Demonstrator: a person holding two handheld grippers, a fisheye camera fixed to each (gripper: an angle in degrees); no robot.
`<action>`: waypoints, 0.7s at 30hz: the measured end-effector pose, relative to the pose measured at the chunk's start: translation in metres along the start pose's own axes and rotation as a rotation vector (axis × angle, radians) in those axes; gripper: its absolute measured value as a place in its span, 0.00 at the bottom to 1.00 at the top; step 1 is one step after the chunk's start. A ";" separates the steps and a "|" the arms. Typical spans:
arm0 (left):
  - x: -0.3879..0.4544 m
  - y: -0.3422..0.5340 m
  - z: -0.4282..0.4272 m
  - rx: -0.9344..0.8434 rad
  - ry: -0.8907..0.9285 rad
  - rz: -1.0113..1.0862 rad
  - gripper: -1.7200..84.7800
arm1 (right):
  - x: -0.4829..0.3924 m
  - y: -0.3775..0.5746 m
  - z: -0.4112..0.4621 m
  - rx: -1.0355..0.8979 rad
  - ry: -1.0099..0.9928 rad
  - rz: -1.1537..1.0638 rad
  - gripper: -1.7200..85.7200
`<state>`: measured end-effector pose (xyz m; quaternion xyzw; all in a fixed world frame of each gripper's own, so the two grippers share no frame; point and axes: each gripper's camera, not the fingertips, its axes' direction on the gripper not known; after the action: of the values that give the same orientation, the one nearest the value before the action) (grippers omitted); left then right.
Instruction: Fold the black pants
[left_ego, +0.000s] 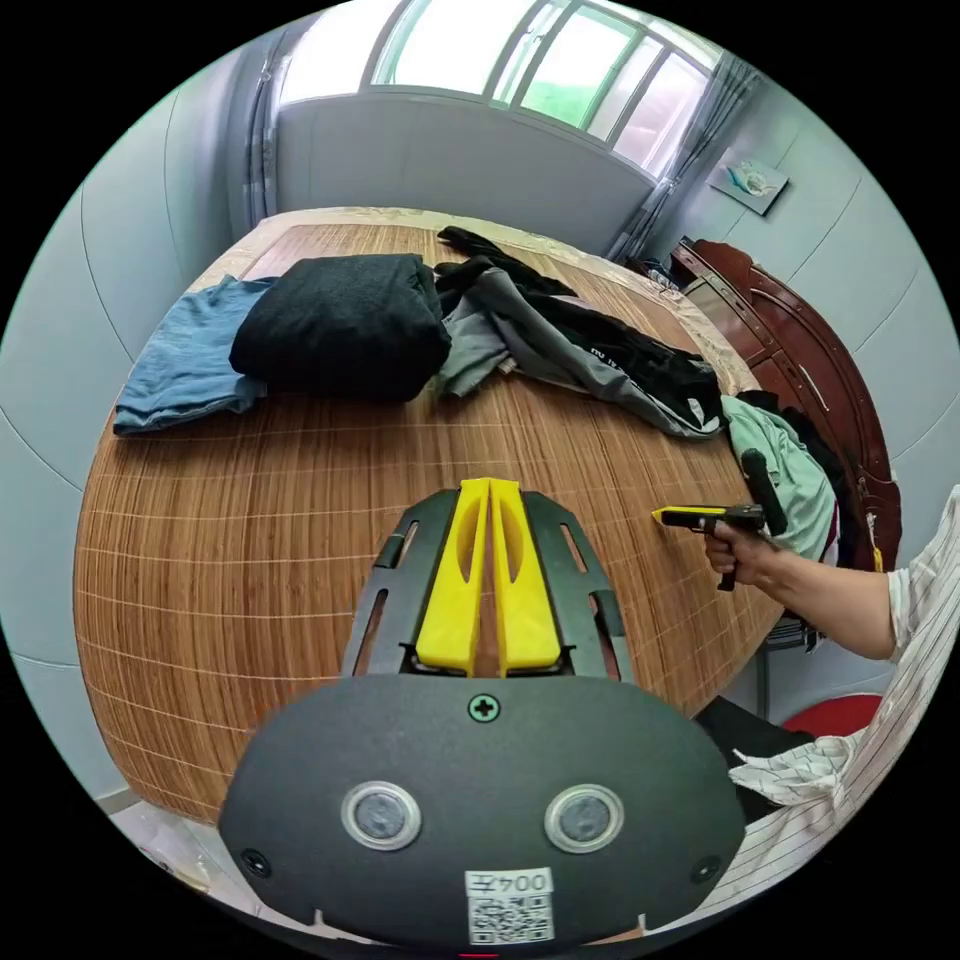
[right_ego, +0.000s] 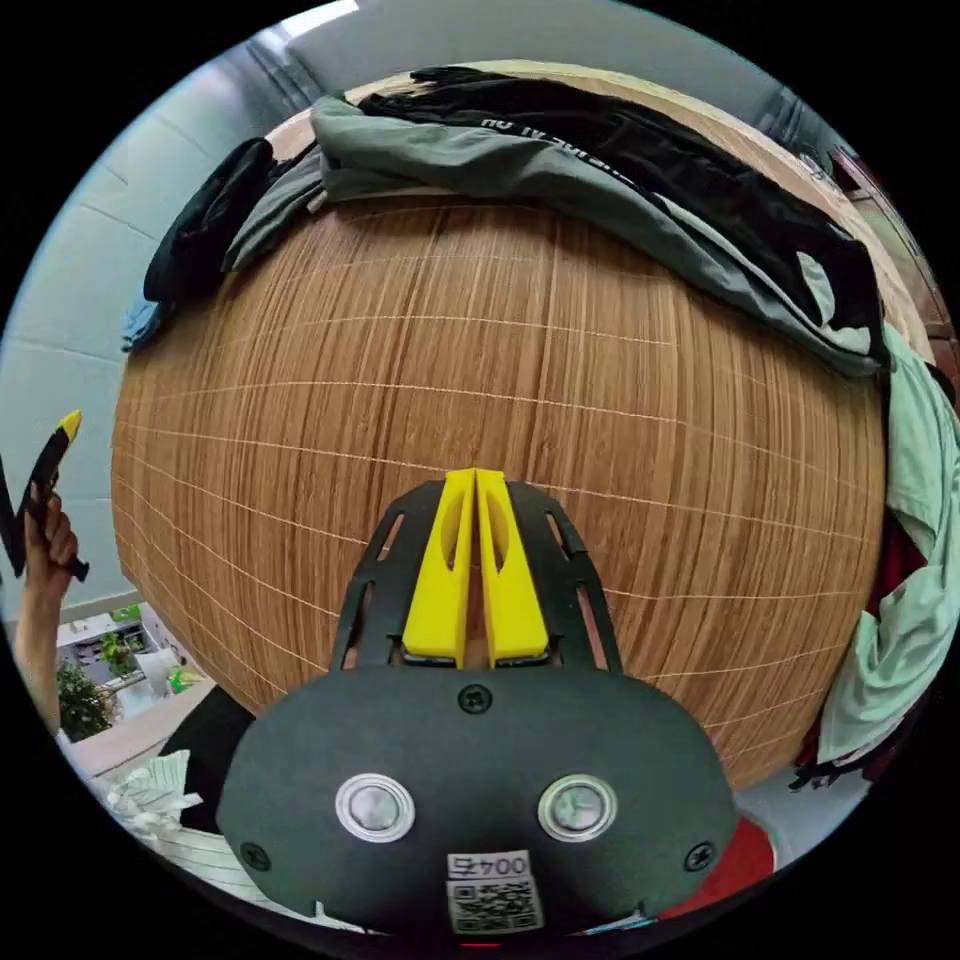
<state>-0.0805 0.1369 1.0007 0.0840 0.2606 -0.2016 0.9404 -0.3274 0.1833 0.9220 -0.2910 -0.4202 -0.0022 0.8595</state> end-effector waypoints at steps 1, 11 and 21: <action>0.017 0.000 -0.007 -0.003 0.001 -0.007 0.02 | 0.012 0.001 -0.011 0.038 -0.025 0.016 0.02; 0.152 0.017 -0.061 -0.035 0.002 -0.090 0.03 | 0.304 -0.058 -0.193 0.455 -0.273 0.723 0.16; 0.268 0.024 -0.147 -0.038 0.069 -0.100 0.13 | 0.372 -0.038 -0.245 0.449 -0.384 0.721 0.06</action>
<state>0.0724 0.1074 0.7361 0.0600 0.3002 -0.2406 0.9211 0.0806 0.1186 1.0929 -0.2206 -0.4339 0.4416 0.7537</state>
